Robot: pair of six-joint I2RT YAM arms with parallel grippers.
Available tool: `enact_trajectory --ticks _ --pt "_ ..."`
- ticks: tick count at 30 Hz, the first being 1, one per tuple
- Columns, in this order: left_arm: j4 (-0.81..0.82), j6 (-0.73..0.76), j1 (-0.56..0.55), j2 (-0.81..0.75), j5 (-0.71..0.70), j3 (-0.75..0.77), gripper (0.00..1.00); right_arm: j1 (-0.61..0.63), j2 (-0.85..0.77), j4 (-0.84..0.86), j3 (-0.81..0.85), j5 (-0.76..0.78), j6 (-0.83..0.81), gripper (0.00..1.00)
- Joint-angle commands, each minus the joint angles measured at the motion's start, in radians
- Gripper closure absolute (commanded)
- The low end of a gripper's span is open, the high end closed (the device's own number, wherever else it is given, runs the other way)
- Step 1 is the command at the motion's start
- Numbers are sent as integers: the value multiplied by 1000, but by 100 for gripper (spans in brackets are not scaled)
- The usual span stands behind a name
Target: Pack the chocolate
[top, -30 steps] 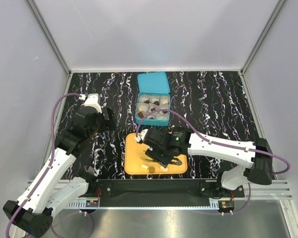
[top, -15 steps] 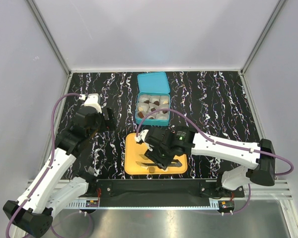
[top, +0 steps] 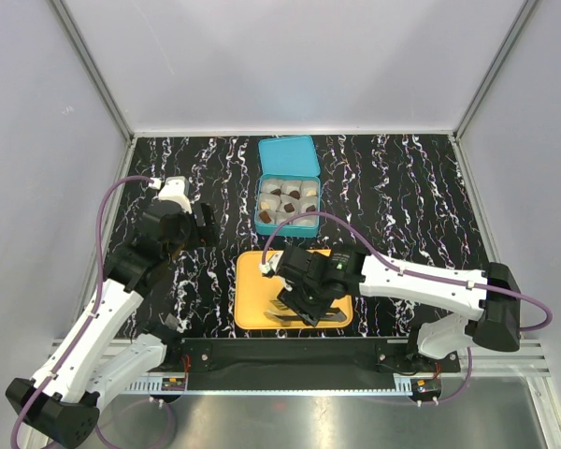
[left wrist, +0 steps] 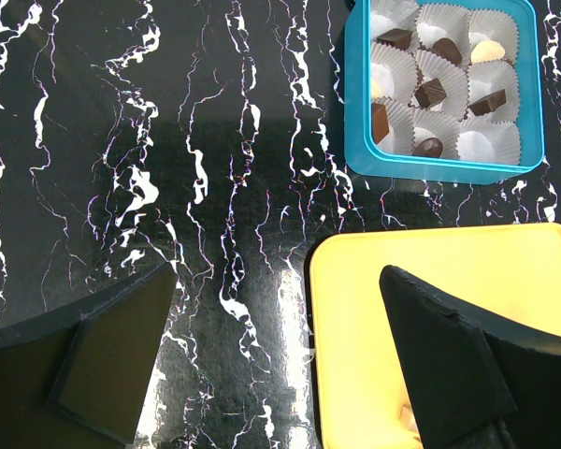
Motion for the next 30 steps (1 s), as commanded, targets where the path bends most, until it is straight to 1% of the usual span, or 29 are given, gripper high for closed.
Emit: enact_trajectory --ticks 1,6,11,14,16,18,19,20,24,25,30 --pt "51 0 7 -16 -8 33 1 8 -15 30 10 -7 14 53" --pt "51 0 7 -16 -6 31 1 9 -5 25 59 33 6 57" --pt "52 0 7 -22 -8 33 1 9 -9 44 116 93 22 69" --pt "51 0 7 -22 -5 33 1 -2 -12 38 154 151 29 73" --pt "52 2 7 -22 -2 33 1 -19 -11 32 191 208 35 73" --pt "52 0 7 -23 0 33 1 -66 -12 30 214 241 41 73" --pt "54 0 7 -23 0 31 1 -92 -14 32 235 234 41 73" --pt "52 0 7 -25 -2 31 1 -145 -11 27 245 226 35 73" --pt "51 0 7 -30 -2 30 1 -248 3 25 282 228 11 73" --pt "52 0 7 -30 -3 30 1 -268 8 25 297 252 8 73" --pt "52 0 7 -30 0 30 1 -380 69 27 344 272 6 73"
